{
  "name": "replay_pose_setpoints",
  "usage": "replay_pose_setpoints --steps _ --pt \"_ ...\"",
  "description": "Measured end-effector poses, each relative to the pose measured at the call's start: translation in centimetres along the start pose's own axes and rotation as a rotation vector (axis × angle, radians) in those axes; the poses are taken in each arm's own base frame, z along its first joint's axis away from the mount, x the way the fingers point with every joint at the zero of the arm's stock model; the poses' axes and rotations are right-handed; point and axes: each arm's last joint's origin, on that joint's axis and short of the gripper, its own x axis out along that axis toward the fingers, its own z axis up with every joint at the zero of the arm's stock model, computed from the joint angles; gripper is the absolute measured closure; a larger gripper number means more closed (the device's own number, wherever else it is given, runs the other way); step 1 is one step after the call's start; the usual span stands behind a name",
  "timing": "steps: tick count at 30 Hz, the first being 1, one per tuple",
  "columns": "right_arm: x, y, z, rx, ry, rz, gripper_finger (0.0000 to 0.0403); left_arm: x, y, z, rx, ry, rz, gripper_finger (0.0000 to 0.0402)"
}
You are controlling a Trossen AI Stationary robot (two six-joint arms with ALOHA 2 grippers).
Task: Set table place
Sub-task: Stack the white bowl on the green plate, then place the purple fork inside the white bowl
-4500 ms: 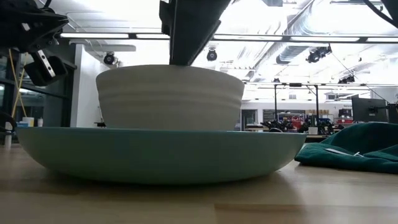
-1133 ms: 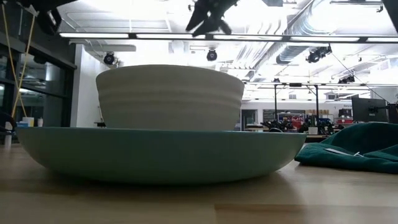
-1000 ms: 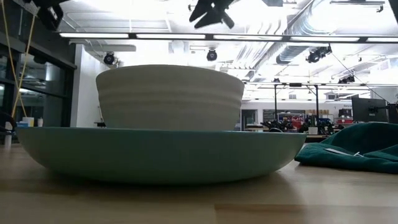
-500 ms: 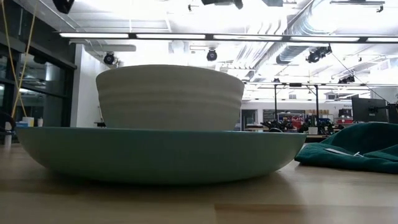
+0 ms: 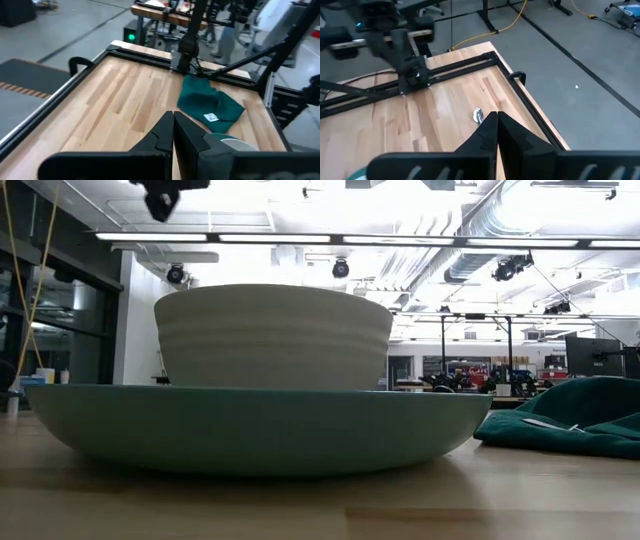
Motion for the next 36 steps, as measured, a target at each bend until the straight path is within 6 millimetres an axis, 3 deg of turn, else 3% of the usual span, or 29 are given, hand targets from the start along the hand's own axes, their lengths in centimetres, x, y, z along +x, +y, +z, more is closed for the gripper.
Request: replay_pose_setpoints --steps 5,12,17,22,27,36 --pt "-0.9 0.2 -0.4 -0.013 0.037 -0.012 0.0402 2.2 1.7 -0.3 0.011 0.085 -0.043 0.0401" --pt "-0.3 0.3 -1.6 0.002 0.103 -0.020 0.0402 5.6 2.9 0.1 0.112 0.160 -0.089 0.0401" --pt "0.6 0.1 -4.4 0.062 0.118 -0.021 0.0403 7.7 3.3 2.4 0.235 0.209 -0.103 0.0397" --pt "0.7 -0.1 -8.2 0.165 0.062 -0.003 0.0403 10.0 3.9 3.6 0.311 0.304 -0.121 0.0356" --pt "-0.5 -0.2 -11.0 0.264 -0.018 0.039 0.0403 12.2 4.5 3.4 0.330 0.375 -0.130 0.0316" --pt "-3.2 0.3 -13.0 0.300 -0.130 0.058 0.0403 15.4 4.7 1.7 0.413 0.460 -0.212 0.0310"
